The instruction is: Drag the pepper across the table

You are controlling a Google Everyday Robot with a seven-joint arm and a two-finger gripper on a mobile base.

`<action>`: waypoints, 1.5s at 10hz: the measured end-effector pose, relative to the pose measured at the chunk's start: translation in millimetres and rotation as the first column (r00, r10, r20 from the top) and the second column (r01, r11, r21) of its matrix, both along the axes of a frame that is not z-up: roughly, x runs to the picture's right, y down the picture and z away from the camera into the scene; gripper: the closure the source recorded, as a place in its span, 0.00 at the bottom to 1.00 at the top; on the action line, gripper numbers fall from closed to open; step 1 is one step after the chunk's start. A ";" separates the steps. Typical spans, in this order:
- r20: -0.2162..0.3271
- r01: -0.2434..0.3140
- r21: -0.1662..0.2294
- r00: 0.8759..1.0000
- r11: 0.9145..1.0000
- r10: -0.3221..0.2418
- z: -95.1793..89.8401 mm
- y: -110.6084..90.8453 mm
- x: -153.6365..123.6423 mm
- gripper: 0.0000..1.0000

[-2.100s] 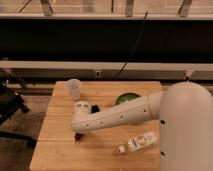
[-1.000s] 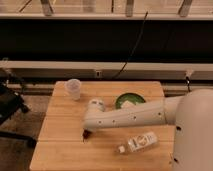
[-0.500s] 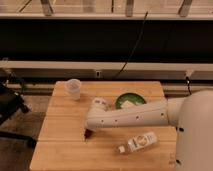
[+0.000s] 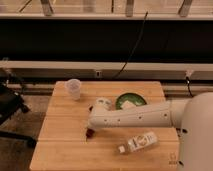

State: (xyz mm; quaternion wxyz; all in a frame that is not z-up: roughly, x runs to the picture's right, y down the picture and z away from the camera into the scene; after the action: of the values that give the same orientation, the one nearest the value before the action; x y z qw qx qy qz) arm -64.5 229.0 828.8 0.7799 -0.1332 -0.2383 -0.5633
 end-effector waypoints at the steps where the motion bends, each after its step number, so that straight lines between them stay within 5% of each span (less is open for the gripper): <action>1: 0.003 -0.001 -0.001 1.000 1.000 0.001 0.4 0.5 2.1 0.96; 15: -0.007 0.014 -0.001 1.000 1.000 -0.014 1.7 1.8 34.3 0.96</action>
State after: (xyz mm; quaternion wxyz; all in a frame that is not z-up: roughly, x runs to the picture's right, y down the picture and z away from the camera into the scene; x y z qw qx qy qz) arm -30.2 230.8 830.5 0.7768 -0.1370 -0.2348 -0.5681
